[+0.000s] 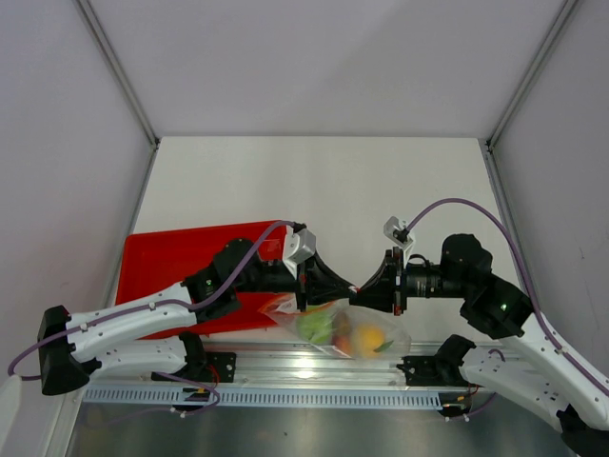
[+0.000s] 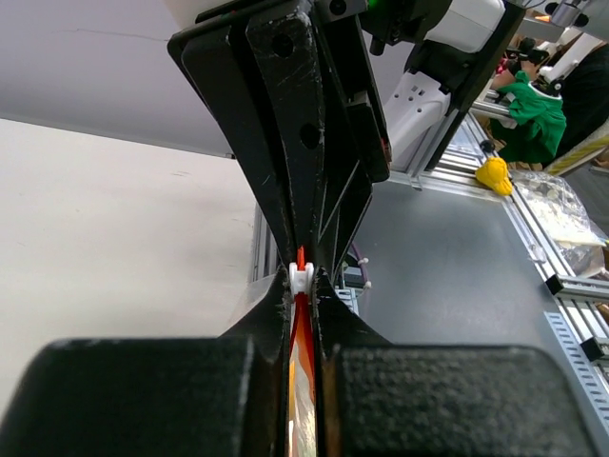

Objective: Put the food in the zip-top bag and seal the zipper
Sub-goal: Zip the zipper food storage bag at the center of the board.

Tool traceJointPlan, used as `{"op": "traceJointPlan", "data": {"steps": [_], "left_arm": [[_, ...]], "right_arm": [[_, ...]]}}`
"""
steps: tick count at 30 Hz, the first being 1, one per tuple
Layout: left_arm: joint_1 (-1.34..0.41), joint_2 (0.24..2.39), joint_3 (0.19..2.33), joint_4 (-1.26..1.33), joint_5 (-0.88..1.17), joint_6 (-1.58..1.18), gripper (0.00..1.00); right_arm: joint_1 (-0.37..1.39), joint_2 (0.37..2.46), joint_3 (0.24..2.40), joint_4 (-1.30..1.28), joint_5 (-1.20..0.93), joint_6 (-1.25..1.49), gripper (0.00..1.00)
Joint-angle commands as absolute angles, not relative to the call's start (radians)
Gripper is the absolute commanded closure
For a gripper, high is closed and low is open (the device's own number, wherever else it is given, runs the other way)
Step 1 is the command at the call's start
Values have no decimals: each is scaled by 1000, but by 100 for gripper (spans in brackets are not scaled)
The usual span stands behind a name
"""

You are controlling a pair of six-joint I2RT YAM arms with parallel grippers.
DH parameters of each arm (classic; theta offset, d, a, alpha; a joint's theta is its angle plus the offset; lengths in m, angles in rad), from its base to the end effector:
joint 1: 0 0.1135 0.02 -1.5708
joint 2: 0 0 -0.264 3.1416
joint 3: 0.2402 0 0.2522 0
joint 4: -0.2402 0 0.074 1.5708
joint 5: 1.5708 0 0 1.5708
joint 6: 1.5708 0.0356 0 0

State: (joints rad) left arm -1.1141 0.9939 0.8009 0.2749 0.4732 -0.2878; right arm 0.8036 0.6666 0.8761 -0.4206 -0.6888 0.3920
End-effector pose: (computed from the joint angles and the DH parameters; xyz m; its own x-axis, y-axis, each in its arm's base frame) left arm 0.0883 -0.2165 0.3553 -0.2490 -0.0661 -0.9662 0.9683 -0.0354 -0.2471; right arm 0.0801 0.1157 0.3651 -0.5115 -0.1056 -0.8527 -0.8567 0.1394 0.4966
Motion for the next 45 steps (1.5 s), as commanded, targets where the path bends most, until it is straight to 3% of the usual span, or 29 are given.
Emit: {"op": "traceJointPlan", "data": {"steps": [1, 22, 45], "left_arm": [[-1106, 968, 824, 311, 442, -293, 100], [-1094, 969, 815, 196, 402, -333, 100], [-1049, 940, 753, 140, 469, -385, 99]], "right_arm": [[811, 647, 874, -377, -661, 396, 100], [813, 575, 811, -221, -505, 511, 100], [811, 528, 798, -229, -382, 529, 100]]}}
